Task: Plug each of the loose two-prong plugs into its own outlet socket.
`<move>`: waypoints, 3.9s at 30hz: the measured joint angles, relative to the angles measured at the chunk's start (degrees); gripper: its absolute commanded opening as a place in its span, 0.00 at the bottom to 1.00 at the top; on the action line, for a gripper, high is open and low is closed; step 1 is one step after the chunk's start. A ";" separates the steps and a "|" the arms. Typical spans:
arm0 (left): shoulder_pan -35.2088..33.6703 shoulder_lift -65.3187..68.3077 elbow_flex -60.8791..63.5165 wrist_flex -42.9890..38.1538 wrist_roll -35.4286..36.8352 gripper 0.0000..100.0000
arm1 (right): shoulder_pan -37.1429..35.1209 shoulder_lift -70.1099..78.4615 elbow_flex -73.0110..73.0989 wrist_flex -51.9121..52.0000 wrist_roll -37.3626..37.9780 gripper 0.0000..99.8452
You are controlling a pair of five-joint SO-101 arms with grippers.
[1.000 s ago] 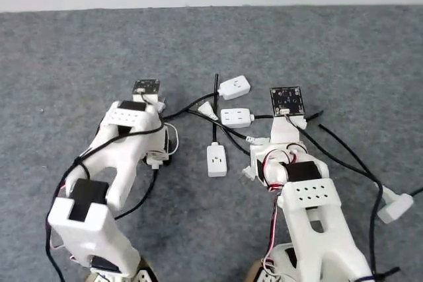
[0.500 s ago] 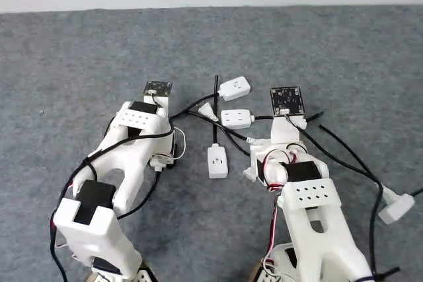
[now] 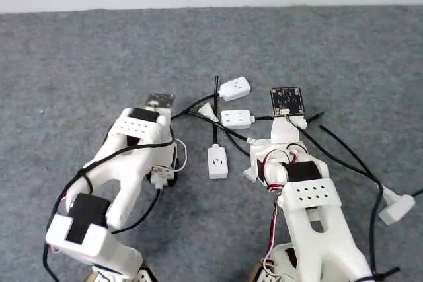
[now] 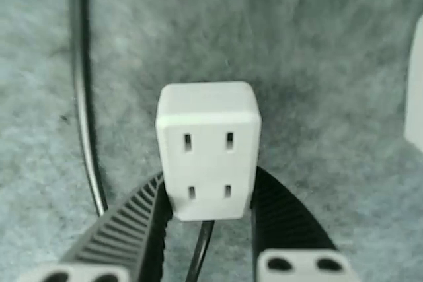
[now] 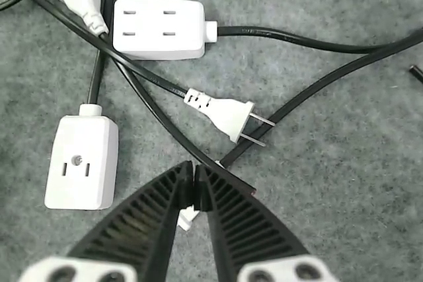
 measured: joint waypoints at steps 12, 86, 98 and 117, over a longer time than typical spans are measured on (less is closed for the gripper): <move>-0.09 3.78 -0.18 -1.58 -2.20 0.37 | 0.00 0.00 0.00 0.00 0.00 0.01; -13.01 -21.19 18.99 -20.84 -19.08 0.06 | 0.53 33.05 -20.31 12.57 -13.89 0.06; -13.01 -21.19 18.99 -20.84 -19.08 0.06 | 0.53 37.36 -24.79 14.77 -15.21 0.08; -13.01 -21.19 18.99 -20.84 -19.08 0.06 | -2.29 37.98 -24.79 13.10 -20.57 0.11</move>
